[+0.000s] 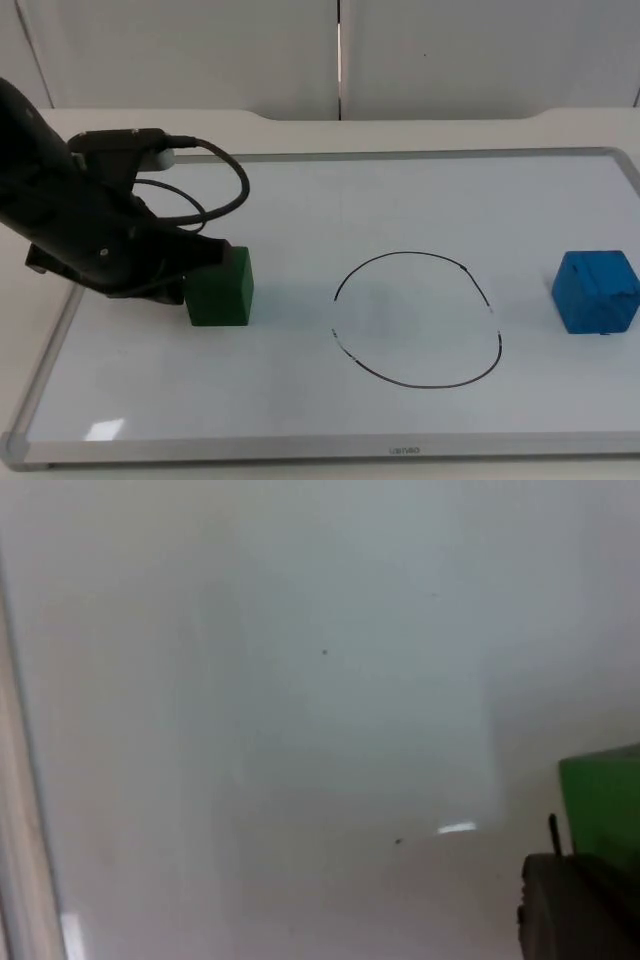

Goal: Push the two cubes into the marked area.

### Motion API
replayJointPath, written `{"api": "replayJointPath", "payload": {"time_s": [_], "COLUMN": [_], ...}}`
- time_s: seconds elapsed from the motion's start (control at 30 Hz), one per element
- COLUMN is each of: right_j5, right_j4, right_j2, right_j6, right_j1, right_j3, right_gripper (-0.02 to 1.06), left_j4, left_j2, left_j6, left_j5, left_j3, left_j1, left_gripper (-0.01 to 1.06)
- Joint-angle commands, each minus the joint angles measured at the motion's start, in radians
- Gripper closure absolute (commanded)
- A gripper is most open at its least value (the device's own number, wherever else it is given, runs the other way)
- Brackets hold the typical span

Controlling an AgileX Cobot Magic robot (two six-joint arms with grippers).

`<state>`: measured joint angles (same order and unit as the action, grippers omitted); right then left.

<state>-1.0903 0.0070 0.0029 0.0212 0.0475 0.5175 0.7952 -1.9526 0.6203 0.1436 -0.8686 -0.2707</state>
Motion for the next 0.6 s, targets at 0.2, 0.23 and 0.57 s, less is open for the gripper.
{"api": "replayJointPath", "payload": {"time_s": [0.2, 0.23, 0.57], "right_j5": [0.012, 0.012, 0.012], "right_j4": [0.004, 0.004, 0.004], "right_j2": [-0.003, -0.003, -0.003], "right_j6": [0.002, 0.002, 0.002], "right_j1": [-0.004, -0.004, -0.004], "right_j3": [-0.003, -0.003, -0.003], "right_gripper": [-0.01, -0.01, -0.01], "left_j4": [0.029, 0.029, 0.029], "left_j2": [0.0, 0.0, 0.0], "left_j6": [0.003, 0.003, 0.003], "left_j5": [-0.001, -0.001, -0.026], "left_j3": [-0.004, -0.004, -0.004], "left_j1": [-0.02, -0.02, -0.08], "left_gripper": [1.05, 1.05, 1.05]}}
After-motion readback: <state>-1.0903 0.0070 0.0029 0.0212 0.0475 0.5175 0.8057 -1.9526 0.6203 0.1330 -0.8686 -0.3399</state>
